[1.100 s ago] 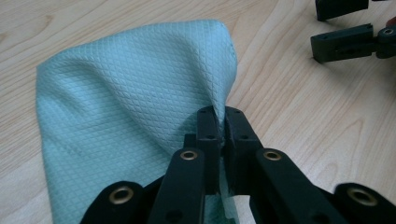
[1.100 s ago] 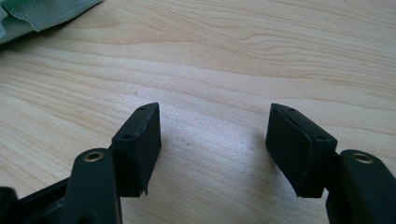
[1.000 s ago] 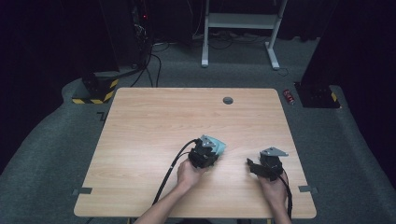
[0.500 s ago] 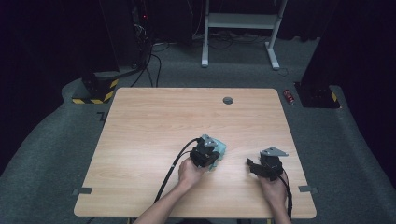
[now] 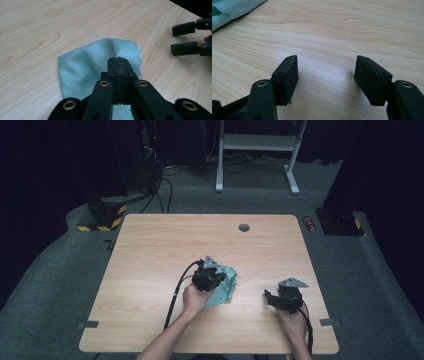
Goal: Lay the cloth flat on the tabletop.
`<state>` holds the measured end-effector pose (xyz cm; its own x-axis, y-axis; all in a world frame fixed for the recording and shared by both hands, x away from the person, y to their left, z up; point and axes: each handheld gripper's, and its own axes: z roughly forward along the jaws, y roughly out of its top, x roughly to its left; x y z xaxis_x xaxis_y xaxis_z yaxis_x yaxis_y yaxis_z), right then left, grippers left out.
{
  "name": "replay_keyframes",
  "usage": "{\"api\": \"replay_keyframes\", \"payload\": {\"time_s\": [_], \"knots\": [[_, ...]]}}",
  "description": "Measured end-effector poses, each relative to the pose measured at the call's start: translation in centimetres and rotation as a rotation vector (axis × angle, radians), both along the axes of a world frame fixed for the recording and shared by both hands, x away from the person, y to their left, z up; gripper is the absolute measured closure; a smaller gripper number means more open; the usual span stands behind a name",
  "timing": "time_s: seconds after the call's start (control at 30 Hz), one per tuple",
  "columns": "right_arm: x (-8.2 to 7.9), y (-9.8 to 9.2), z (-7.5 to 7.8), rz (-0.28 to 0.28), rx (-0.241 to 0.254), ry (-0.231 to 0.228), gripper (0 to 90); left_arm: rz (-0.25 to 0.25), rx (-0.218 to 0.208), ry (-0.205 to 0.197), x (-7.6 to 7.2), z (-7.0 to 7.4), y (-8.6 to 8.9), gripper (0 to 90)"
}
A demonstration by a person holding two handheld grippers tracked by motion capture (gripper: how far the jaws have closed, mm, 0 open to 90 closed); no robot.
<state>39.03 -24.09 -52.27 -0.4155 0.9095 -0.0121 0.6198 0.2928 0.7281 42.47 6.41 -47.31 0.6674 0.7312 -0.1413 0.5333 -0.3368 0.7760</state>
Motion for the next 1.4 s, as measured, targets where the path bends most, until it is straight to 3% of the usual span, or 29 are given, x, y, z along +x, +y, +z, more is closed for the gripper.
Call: {"api": "replay_keyframes", "payload": {"time_s": [0.33,0.63,1.03,1.13,1.23,1.33,1.4], "knots": [[0.0,0.0,0.0,0.0,0.0,0.0,35.6,0.088,0.001,-0.008,1.2,0.7,3.0,89.2],[0.0,0.0,0.0,-0.001,0.0,0.0,35.6,0.194,0.041,0.008,2.1,-0.1,6.7,89.2],[0.0,0.0,0.0,0.0,0.0,0.0,35.6,0.275,0.076,0.064,2.2,-1.9,10.1,88.6],[0.0,0.0,0.0,0.0,0.0,0.0,35.6,0.271,0.069,0.06,2.0,-1.8,10.2,84.2],[0.0,0.0,0.0,0.0,0.0,0.0,35.6,0.241,0.061,0.029,1.2,-1.0,9.8,77.6],[0.0,0.0,0.0,0.0,0.0,0.0,35.6,0.184,0.043,-0.006,0.1,-0.2,8.9,71.6],[0.0,0.0,0.0,0.0,0.0,0.0,35.6,0.121,0.044,-0.003,-0.4,0.1,7.9,68.6]]}}
